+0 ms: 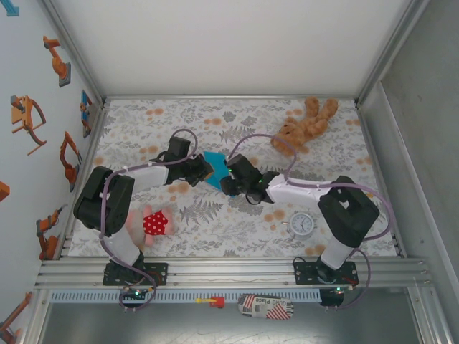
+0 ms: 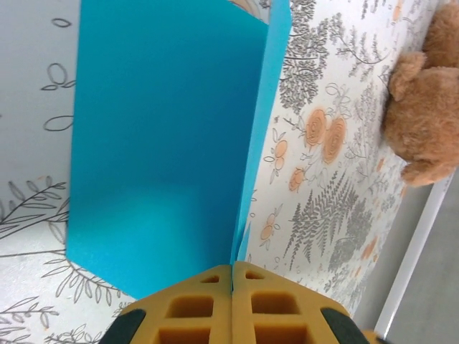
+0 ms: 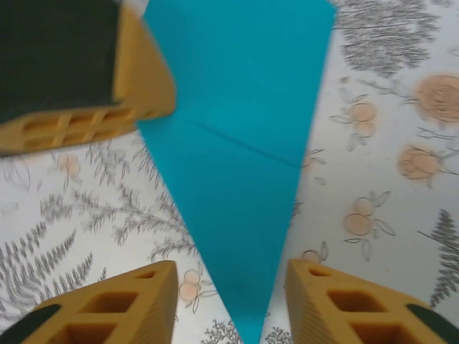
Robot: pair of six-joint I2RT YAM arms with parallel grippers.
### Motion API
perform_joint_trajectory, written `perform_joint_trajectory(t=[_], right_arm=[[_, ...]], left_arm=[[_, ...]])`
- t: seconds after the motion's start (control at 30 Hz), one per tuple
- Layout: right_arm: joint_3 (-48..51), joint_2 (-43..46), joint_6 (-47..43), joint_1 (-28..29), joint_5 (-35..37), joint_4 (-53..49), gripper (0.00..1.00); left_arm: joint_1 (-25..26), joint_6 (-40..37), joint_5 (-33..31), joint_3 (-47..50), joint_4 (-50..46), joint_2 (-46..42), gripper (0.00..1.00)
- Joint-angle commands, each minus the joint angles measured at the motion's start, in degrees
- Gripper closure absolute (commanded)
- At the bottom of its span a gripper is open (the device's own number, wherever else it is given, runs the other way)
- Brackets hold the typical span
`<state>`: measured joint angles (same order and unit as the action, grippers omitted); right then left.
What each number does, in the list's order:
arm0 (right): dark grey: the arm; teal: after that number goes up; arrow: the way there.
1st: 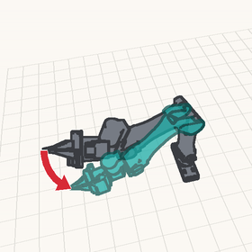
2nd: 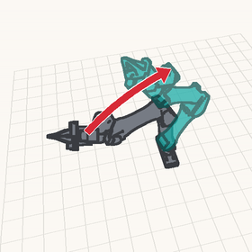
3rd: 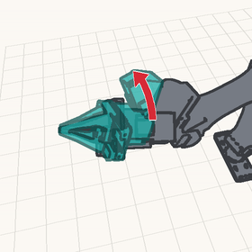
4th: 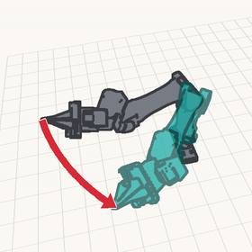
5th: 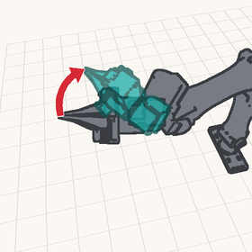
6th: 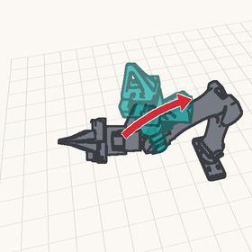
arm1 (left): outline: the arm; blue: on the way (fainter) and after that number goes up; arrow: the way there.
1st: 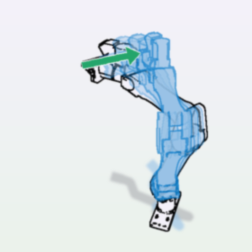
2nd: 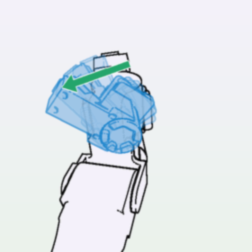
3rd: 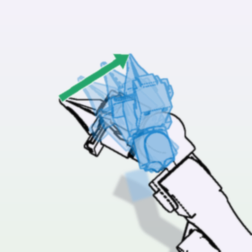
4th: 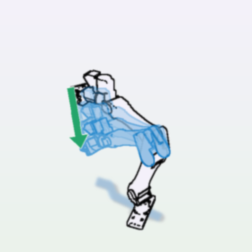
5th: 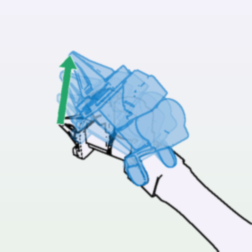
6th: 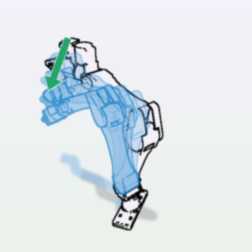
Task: Fold a paper plane with a square sheet of paper (pick it up from the middle)
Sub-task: Fourth fold the wing at the center of the table.
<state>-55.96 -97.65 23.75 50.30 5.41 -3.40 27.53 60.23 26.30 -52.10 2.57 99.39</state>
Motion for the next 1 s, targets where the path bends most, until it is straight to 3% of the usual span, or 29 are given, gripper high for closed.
perform_joint_trajectory(t=[0.0, 0.43, 0.97], right_arm=[[-0.5, -3.1, -5.0, 1.4, 3.1, 2.0, 0.63], [-3.2, -8.6, -6.5, 2.4, 5.5, 3.4, 0.74], [-4.0, -9.4, -7.8, 2.6, 5.5, 2.4, 0.73]], left_arm=[[0.3, -0.6, -1.4, -1.4, -4.9, -0.1, 0.96], [0.4, 0.3, -0.9, -2.1, -5.9, 0.7, 0.95], [0.5, 0.3, -0.5, -2.5, -6.7, 1.5, 0.94]])
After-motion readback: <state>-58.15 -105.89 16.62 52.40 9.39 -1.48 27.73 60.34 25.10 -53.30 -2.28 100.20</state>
